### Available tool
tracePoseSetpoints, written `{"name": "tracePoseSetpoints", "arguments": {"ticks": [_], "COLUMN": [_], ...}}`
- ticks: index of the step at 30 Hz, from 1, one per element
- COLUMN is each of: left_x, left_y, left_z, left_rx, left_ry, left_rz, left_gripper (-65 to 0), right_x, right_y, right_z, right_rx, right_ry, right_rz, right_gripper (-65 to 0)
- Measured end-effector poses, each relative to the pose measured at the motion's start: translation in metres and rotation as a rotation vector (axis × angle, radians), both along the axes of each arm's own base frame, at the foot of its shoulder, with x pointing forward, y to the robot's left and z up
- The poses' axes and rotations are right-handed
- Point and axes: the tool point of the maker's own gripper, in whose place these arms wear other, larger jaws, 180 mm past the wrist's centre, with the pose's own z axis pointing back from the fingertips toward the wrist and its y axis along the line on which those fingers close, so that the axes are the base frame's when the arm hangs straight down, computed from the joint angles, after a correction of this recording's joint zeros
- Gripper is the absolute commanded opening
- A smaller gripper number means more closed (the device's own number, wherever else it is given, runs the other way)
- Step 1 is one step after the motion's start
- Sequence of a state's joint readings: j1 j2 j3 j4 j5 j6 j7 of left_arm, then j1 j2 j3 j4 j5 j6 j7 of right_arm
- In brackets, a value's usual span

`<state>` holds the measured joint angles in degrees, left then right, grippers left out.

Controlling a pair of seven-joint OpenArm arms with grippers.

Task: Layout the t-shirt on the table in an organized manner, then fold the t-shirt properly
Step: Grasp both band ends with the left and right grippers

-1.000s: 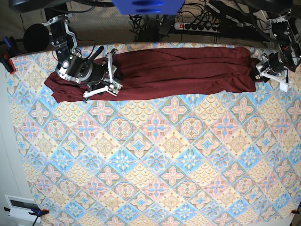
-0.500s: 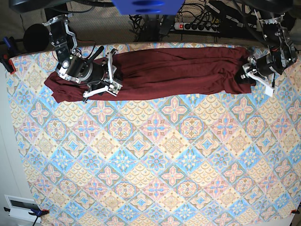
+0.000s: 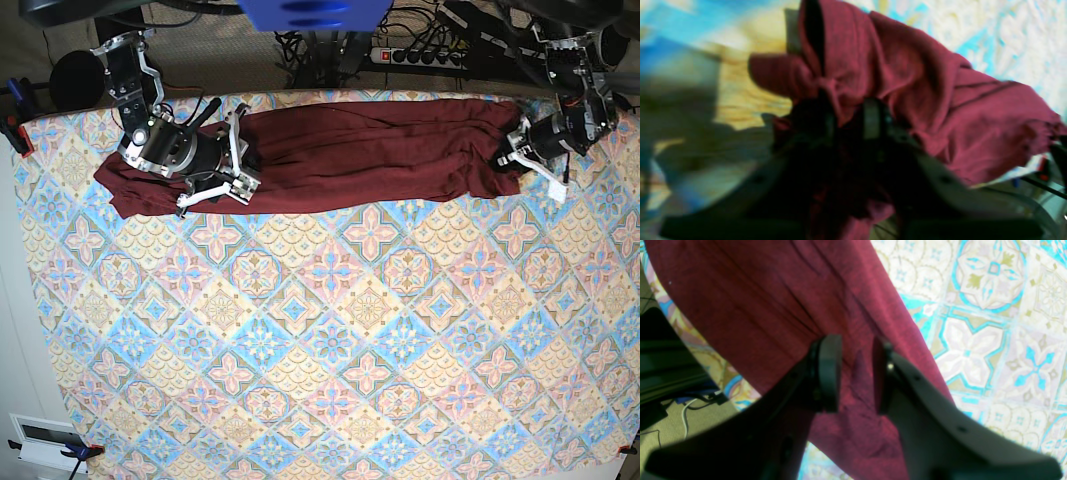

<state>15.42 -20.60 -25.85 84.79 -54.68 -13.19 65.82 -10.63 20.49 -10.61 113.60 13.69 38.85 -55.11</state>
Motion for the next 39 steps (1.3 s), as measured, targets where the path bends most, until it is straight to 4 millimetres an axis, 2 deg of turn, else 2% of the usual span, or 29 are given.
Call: {"name": "tracePoseSetpoints", "arguments": {"ticks": [3,5,10,13,22,25,29,34,39], "left_x": [0.0,-0.001,-0.003,0.008,0.04,0.045,0.041,0.019,0.019], "left_y": [-0.001,0.008,0.07,0.092,0.123,0.131,0.122,0.072,0.031], "left_z": [0.001,0.005,0.02,0.037,0.075,0.084,0.086,0.09,0.096], "left_rx": [-0.013,-0.018,0.076,0.118,0.204,0.229,0.232,0.138,0.066], "left_ry": [-0.002,-0.003,-0.015,-0.064,-0.143,-0.156,-0.166,-0.196,-0.247], "left_rz": [0.005,0.039,0.179,0.198,0.178,0.174,0.149,0.072,0.048], "left_gripper": [-64.7,-65.0,-65.0,-65.0,-65.0,-65.0,-65.0,-65.0,-65.0], "right_x": [0.0,0.0,-0.001,0.0,0.001,0.001,0.001,0.002,0.014], "right_y": [0.0,0.0,0.0,0.0,-0.002,-0.002,-0.002,-0.004,-0.022], "right_z": [0.0,0.0,0.0,0.0,0.001,0.001,0.001,0.002,0.008], "right_rx": [0.001,-0.001,0.0,0.0,-0.001,-0.001,-0.001,0.003,-0.015], "right_ry": [-0.001,0.0,0.001,-0.001,-0.004,-0.004,-0.003,-0.007,-0.033], "right_rz": [0.0,0.0,0.0,0.0,-0.005,-0.005,-0.005,-0.016,-0.069], "right_gripper": [-49.5,-49.5,-49.5,-49.5,-49.5,-49.5,-49.5,-49.5,-49.5]}}
